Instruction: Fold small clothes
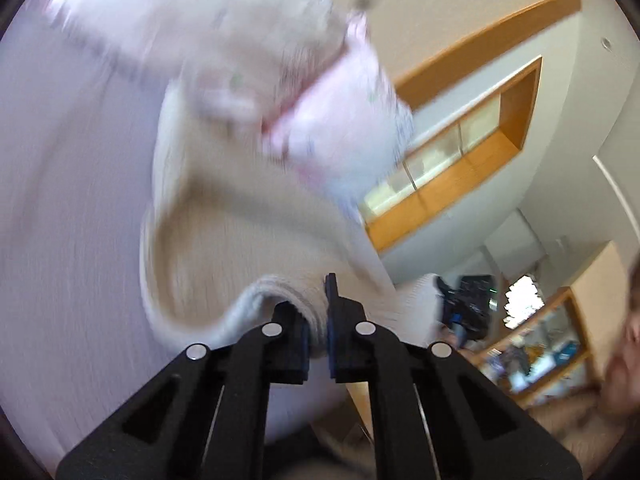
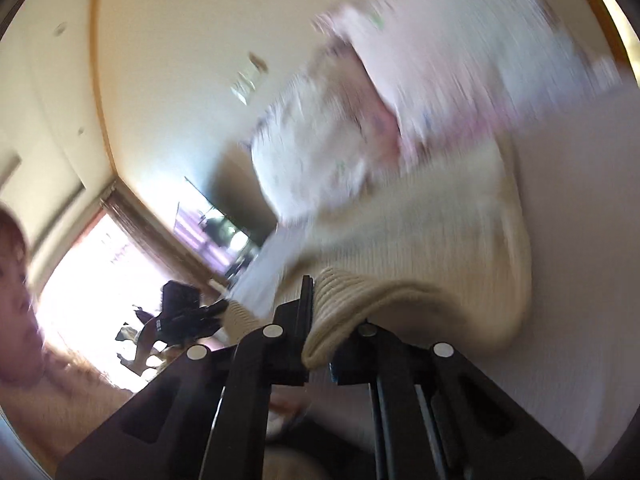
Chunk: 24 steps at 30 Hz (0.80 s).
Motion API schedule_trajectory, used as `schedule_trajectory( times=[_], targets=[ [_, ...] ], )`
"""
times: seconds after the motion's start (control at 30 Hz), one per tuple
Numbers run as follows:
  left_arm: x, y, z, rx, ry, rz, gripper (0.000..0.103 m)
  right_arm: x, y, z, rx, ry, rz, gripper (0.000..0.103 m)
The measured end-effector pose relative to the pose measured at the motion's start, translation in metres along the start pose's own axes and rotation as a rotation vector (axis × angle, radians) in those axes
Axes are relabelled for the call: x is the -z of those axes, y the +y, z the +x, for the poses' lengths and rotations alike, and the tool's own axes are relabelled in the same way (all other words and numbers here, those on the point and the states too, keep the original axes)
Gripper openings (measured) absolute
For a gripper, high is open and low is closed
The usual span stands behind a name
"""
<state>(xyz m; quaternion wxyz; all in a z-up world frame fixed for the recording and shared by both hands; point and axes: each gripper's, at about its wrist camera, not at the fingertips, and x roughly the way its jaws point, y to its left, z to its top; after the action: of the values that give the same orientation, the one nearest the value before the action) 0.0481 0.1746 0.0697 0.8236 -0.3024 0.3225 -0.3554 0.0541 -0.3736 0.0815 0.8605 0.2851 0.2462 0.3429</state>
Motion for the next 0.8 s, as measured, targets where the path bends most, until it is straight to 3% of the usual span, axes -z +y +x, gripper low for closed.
schedule_trajectory(
  times=[0.07, 0.17, 0.23, 0.27, 0.33, 0.37, 0.4, 0.43, 0.47, 0.5, 0.53, 0.67, 0.8],
  targets=[
    [-0.039, 0.004, 0.015, -0.055, -0.071, 0.019, 0.006, -0.042, -0.013, 0.025, 0.057, -0.068, -0.004, 0.007],
    [-0.106, 0.03, 0.062, -0.166, -0.144, -0.029, 0.006, -0.091, -0.051, 0.073, 0.186, -0.131, 0.095, 0.007],
    [-0.129, 0.046, 0.091, -0.238, -0.134, -0.029, 0.006, -0.103, -0.081, 0.103, 0.292, -0.123, 0.166, 0.007],
    [-0.136, 0.055, 0.106, -0.275, -0.113, -0.026, 0.006, -0.104, -0.102, 0.123, 0.392, -0.092, 0.224, 0.007],
    [-0.143, 0.076, 0.138, -0.353, -0.026, -0.04, 0.007, -0.095, -0.139, 0.149, 0.483, -0.012, 0.377, 0.008],
    [-0.144, 0.084, 0.144, -0.359, 0.002, -0.058, 0.008, -0.088, -0.151, 0.154, 0.506, 0.015, 0.451, 0.013],
    [-0.143, 0.091, 0.146, -0.351, 0.027, -0.091, 0.011, -0.084, -0.155, 0.154, 0.518, 0.019, 0.485, 0.034],
    [-0.141, 0.094, 0.139, -0.331, 0.022, -0.11, 0.024, -0.081, -0.153, 0.15, 0.494, -0.01, 0.482, 0.045],
    [-0.143, 0.095, 0.134, -0.317, 0.009, -0.111, 0.045, -0.08, -0.147, 0.142, 0.468, -0.052, 0.451, 0.061],
    [-0.141, 0.094, 0.121, -0.313, -0.019, -0.102, 0.054, -0.08, -0.138, 0.133, 0.484, -0.095, 0.415, 0.087],
    [-0.14, 0.092, 0.112, -0.312, -0.035, -0.094, 0.062, -0.08, -0.126, 0.121, 0.5, -0.167, 0.366, 0.099],
    [-0.13, 0.1, 0.088, -0.317, 0.003, -0.135, 0.062, -0.077, -0.11, 0.102, 0.422, -0.288, 0.263, 0.102],
    [-0.11, 0.118, 0.094, -0.296, 0.097, -0.209, 0.053, -0.072, -0.118, 0.101, 0.401, -0.261, 0.278, 0.102]
  ],
)
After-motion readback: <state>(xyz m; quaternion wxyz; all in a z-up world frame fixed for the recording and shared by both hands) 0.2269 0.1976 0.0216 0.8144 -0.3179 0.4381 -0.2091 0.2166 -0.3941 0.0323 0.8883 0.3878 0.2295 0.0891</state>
